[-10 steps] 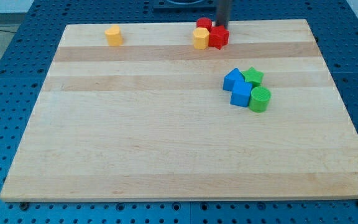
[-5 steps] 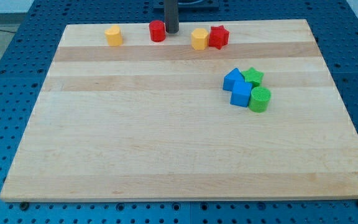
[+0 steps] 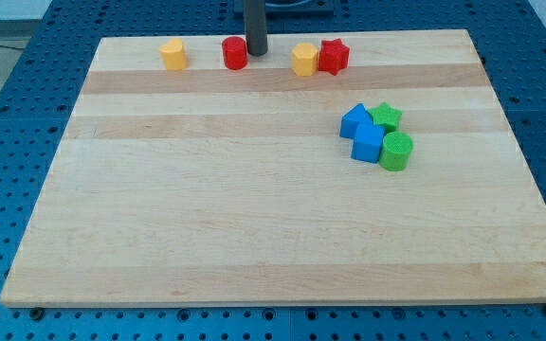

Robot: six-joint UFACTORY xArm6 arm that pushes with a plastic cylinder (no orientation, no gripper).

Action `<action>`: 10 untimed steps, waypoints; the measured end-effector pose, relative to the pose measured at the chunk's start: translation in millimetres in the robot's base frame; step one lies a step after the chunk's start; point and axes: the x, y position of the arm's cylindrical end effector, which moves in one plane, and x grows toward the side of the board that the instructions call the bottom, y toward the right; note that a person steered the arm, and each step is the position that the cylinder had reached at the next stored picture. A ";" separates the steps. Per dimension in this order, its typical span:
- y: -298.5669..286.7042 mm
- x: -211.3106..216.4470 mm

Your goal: Push the red circle to the right of the yellow heart

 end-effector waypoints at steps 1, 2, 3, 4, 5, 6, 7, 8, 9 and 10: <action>10.1 9.9; 7.3 10.9; 0.6 10.9; -8.6 11.3; -19.9 16.7; -26.8 20.2; -35.4 20.2; -44.9 20.2; -48.8 20.2; -52.4 20.2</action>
